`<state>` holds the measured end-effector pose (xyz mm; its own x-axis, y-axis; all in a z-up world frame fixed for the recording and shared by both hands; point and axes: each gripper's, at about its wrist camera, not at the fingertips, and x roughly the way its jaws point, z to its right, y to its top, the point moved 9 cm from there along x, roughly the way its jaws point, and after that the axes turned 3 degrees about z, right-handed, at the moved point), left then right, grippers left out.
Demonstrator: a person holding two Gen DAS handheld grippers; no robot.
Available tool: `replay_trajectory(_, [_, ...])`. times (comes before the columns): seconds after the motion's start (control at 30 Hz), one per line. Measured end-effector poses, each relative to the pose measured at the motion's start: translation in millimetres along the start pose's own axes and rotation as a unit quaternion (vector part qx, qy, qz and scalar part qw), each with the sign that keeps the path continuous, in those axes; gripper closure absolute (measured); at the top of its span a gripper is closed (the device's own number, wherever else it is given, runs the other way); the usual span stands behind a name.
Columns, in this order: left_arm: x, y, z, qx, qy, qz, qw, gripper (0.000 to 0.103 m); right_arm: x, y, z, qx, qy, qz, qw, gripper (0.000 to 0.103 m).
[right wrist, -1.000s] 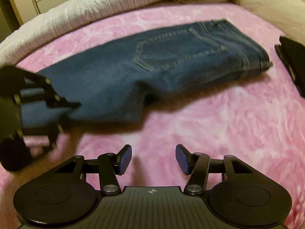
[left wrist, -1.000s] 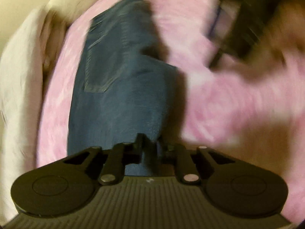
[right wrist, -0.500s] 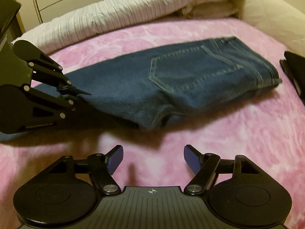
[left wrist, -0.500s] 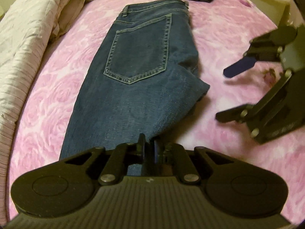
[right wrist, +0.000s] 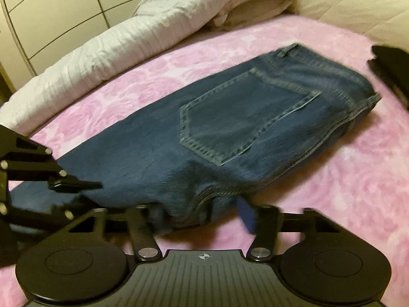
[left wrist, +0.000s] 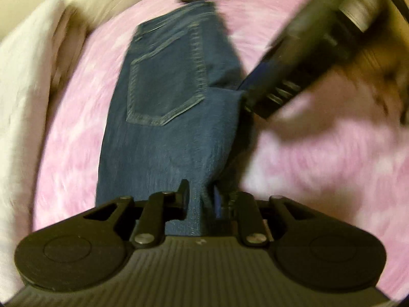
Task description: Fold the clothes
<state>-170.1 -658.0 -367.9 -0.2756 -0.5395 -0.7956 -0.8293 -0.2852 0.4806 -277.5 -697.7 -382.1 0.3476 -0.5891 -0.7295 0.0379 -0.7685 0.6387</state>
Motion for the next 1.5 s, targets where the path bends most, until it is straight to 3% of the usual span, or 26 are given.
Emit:
replay_trajectory(0.03, [-1.2, 1.0, 2.0, 0.011, 0.002, 0.001, 0.9999, 0.085, 0.3, -2.1, 0.2, 0.017, 0.008, -0.012, 1.000, 0.082])
replay_trajectory(0.07, [-2.5, 2.1, 4.0, 0.022, 0.003, 0.002, 0.9997, 0.085, -0.2, -3.7, 0.8, 0.034, 0.016, -0.023, 0.999, 0.087])
replay_trajectory(0.17, [-6.4, 4.4, 9.1, 0.044, -0.001, 0.006, 0.9990, 0.084, -16.4, -5.1, 8.9, 0.079, 0.030, -0.051, 0.995, 0.093])
replay_trajectory(0.27, [-9.5, 3.3, 18.9, 0.040, -0.055, 0.012, 0.9977, 0.081, -35.4, -11.1, 18.9, 0.108, 0.041, -0.092, 0.989, 0.095])
replay_trajectory(0.37, [-10.2, 4.5, 22.1, 0.026, -0.072, 0.012, 0.9970, 0.081, -42.3, -18.3, 30.0, 0.138, 0.046, -0.120, 0.982, 0.095])
replay_trajectory(0.5, [-10.2, 9.9, 0.5, -0.039, -0.065, 0.010, 0.9970, 0.082, -41.1, -20.6, 25.9, 0.154, 0.059, -0.086, 0.983, 0.093])
replay_trajectory(0.63, [-12.0, 11.4, -31.6, -0.122, -0.060, 0.007, 0.9907, 0.082, -38.4, -24.6, 17.2, 0.169, 0.050, -0.059, 0.983, 0.062])
replay_trajectory(0.7, [-10.2, 9.9, -44.5, -0.153, -0.061, 0.005, 0.9863, 0.082, -35.1, -27.2, 11.5, 0.180, 0.058, -0.051, 0.981, 0.057])
replay_trajectory(0.77, [-7.4, 9.6, -47.0, -0.154, -0.060, 0.003, 0.9863, 0.082, -30.2, -28.0, 5.6, 0.187, 0.066, -0.041, 0.979, 0.054])
replay_trajectory(0.93, [-8.8, 12.5, -40.4, -0.149, -0.088, 0.011, 0.9849, 0.084, -16.3, -12.1, 5.1, 0.236, 0.072, -0.006, 0.969, 0.052])
replay_trajectory(1.03, [-14.5, 12.2, -44.4, -0.165, -0.091, 0.029, 0.9817, 0.084, -4.6, -9.9, 10.2, 0.270, 0.071, -0.009, 0.960, 0.052])
replay_trajectory(1.17, [-15.9, 12.0, -39.5, -0.146, -0.105, 0.029, 0.9833, 0.084, -4.9, -14.1, 25.0, 0.341, 0.081, -0.013, 0.937, 0.052])
replay_trajectory(1.37, [-19.0, 8.8, -22.7, -0.139, -0.144, 0.036, 0.9790, 0.083, -25.8, -14.3, 45.5, 0.354, 0.063, 0.007, 0.933, 0.063])
replay_trajectory(1.5, [-16.4, 5.6, -10.3, -0.123, -0.141, 0.031, 0.9818, 0.083, -13.0, -19.4, 37.3, 0.339, 0.055, 0.003, 0.939, 0.065])
